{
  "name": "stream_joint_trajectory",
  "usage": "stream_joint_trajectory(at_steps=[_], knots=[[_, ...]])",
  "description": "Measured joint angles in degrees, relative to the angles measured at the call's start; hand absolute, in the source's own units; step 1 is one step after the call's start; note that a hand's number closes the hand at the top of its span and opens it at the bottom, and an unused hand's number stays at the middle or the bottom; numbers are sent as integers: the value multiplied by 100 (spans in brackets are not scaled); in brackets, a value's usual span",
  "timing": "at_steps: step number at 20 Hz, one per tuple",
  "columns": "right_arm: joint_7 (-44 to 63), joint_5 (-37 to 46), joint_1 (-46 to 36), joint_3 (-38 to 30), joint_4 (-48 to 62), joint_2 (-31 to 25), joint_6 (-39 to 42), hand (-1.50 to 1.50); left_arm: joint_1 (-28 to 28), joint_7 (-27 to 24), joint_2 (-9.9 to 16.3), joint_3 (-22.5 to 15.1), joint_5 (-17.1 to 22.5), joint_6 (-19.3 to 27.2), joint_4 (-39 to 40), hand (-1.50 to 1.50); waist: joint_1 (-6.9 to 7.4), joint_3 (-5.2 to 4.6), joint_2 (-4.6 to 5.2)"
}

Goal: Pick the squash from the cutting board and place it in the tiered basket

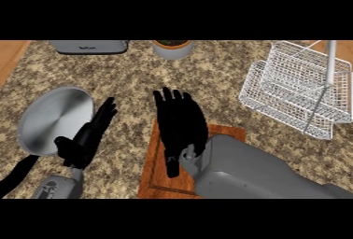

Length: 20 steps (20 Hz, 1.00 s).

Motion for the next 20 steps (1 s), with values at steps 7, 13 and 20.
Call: stream_joint_trajectory(at_steps=[7, 13, 20], knots=[[65, 280, 315, 177, 449, -51, 45, -150, -55, 83, -87, -13, -61, 29, -14, 0, 6, 1, 15], [-16, 719, 926, 261, 535, 133, -89, -150, 62, 125, -134, -19, -145, 31, -172, 0, 30, 5, 23], [-243, 1159, 1276, 13, 843, 178, -129, -150, 20, 57, -178, 79, -188, -69, -84, 0, 39, 5, 33]])
